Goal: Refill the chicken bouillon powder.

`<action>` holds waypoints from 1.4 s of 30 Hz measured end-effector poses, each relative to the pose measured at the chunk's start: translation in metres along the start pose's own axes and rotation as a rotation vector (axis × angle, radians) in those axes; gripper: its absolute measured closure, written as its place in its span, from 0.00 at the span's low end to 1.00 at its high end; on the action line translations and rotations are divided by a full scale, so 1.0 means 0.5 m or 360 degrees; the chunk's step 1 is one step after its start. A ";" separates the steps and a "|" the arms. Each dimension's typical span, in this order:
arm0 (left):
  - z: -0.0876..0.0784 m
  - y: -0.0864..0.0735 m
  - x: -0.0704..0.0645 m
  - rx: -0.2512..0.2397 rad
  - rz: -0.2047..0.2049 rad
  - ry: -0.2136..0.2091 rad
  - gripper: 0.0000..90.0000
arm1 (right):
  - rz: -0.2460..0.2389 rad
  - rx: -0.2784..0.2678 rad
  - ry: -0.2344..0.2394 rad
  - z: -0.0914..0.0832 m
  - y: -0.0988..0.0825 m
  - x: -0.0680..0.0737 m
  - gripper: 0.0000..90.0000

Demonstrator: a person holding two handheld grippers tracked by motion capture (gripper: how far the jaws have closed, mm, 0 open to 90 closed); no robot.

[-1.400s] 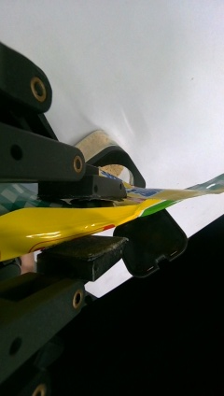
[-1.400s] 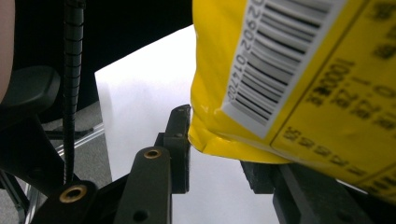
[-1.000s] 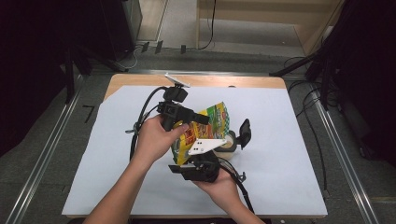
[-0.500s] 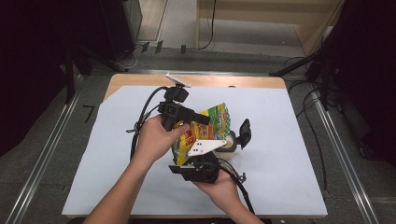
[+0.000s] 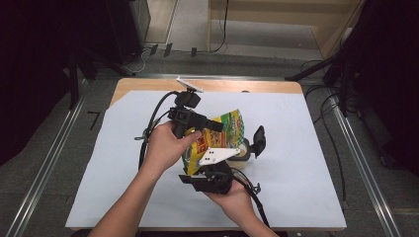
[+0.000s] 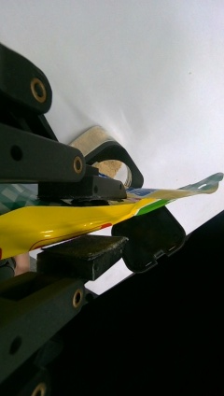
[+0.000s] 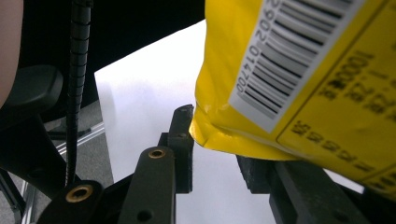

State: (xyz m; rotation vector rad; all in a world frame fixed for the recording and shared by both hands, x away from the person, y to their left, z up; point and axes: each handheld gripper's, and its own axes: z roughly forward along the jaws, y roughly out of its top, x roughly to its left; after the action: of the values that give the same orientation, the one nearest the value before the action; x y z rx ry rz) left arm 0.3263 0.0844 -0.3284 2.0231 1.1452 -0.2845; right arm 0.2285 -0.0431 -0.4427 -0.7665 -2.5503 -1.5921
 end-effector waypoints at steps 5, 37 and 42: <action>0.000 0.000 -0.002 -0.0003 -0.0004 0.0000 0.80 | 0.0000 0.0001 0.0001 0.000 0.001 0.000 0.79; -0.003 0.000 -0.006 -0.0008 0.0019 0.0013 0.80 | -0.0034 -0.0004 -0.0006 0.000 0.002 0.004 0.82; -0.003 -0.001 -0.006 -0.0011 0.0018 0.0013 0.80 | -0.0040 -0.0001 -0.0005 -0.001 0.002 0.004 0.82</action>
State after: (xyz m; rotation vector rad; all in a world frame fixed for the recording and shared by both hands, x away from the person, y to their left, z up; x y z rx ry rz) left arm 0.3242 0.0838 -0.3261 2.0261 1.1377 -0.2665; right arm 0.2273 -0.0423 -0.4411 -0.7405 -2.5722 -1.6002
